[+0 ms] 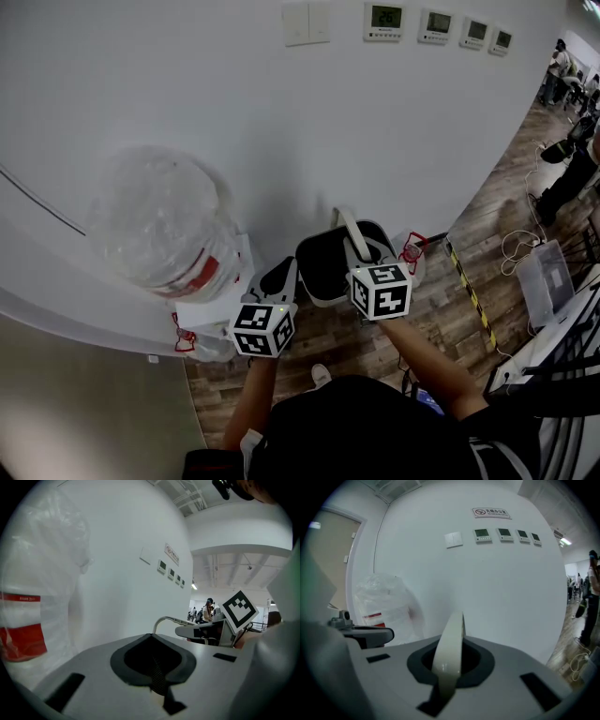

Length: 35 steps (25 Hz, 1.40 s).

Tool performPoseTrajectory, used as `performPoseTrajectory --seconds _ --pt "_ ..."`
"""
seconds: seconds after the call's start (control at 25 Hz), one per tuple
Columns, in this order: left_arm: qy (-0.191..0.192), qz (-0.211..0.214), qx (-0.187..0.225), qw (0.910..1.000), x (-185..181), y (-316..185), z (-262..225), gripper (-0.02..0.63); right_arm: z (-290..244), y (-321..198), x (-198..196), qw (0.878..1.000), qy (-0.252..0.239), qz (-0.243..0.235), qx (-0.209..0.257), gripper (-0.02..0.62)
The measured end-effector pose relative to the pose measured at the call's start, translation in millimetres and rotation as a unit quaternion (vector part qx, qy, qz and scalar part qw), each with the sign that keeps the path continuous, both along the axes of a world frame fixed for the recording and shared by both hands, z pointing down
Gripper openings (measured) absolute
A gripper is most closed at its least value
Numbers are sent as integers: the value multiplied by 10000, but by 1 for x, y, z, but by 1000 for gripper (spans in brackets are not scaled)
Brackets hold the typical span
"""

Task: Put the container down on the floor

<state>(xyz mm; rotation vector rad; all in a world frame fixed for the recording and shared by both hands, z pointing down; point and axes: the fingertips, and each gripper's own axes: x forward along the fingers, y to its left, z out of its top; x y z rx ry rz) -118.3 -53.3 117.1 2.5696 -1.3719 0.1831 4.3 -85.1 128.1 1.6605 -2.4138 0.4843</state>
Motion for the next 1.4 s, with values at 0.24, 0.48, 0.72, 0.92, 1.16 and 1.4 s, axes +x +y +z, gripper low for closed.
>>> performPoseTrajectory --seconds 0.24,0.48,0.72,0.92,1.16,1.4 --pt "76 124 -124 9998 -8 -5 9 17 3 -9 -6 9999 -12 121 -54 31" --pt "125 107 -184 9997 -15 -7 16 17 8 -14 -10 9998 -27 168 -40 31" --pt "166 63 -290 9994 -5 -10 24 17 16 -20 -5 9999 -31 35 -133 31" --pt "225 -51 -361 9991 9 -17 30 17 22 -27 6 9997 -64 -98 -194 31" --pt "273 -222 -541 9979 26 -31 42 17 35 -43 21 9987 -86 -219 -457 31" --pt "331 -372 -702 9963 14 -47 73 17 70 -60 10 9968 -86 -379 -699 31"
